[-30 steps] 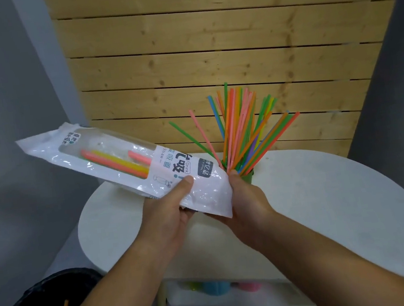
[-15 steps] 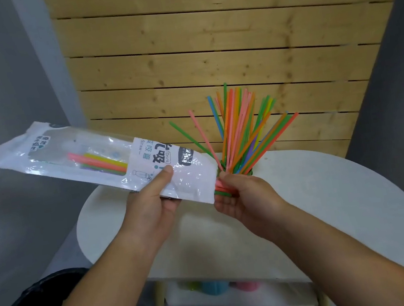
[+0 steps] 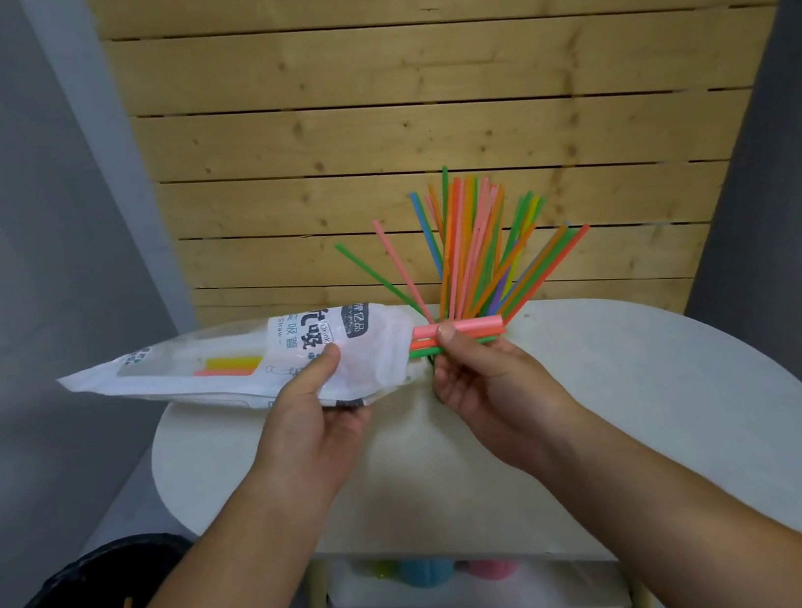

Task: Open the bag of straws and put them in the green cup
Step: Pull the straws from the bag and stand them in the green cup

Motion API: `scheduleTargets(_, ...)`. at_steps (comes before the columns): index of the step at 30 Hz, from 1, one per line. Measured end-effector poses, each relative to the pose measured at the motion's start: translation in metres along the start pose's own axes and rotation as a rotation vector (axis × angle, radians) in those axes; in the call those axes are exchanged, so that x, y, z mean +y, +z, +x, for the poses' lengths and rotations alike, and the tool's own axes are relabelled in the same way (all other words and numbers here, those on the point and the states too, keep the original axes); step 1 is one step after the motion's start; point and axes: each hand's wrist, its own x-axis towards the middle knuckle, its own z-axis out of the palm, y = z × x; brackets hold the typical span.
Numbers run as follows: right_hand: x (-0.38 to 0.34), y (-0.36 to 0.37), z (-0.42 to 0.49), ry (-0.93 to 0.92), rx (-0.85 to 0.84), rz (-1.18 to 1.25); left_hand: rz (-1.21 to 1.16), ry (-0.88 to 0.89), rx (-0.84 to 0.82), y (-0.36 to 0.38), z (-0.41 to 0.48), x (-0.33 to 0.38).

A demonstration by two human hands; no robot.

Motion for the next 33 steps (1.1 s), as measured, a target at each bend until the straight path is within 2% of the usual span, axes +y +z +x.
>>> scheduleTargets(5, 0.007, 0.006, 0.0, -0.074, -0.013, -0.002, -0.017, -0.008, -0.013, 0.003, -0.003, -0.002)
scheduleTargets(11, 0.01, 0.005, 0.005, -0.203, 0.102, -0.154, -0.041, -0.049, 0.001, 0.004, -0.006, -0.006)
scheduleTargets(14, 0.007, 0.004, 0.004, -0.288, 0.203, -0.325, -0.061, -0.06, -0.002, 0.002, -0.003, -0.006)
scheduleTargets(16, 0.0, 0.002, 0.003, -0.327, 0.253, -0.399, -0.067, -0.059, 0.017, 0.001, -0.002, -0.005)
scheduleTargets(25, -0.058, -0.025, -0.001, -0.5, 0.329, -0.417, -0.108, -0.021, 0.123, -0.011, 0.011, 0.002)
scheduleTargets(33, -0.091, -0.051, -0.011, -0.662, 0.507, -0.542, -0.1, 0.006, 0.149, -0.007, 0.015, -0.004)
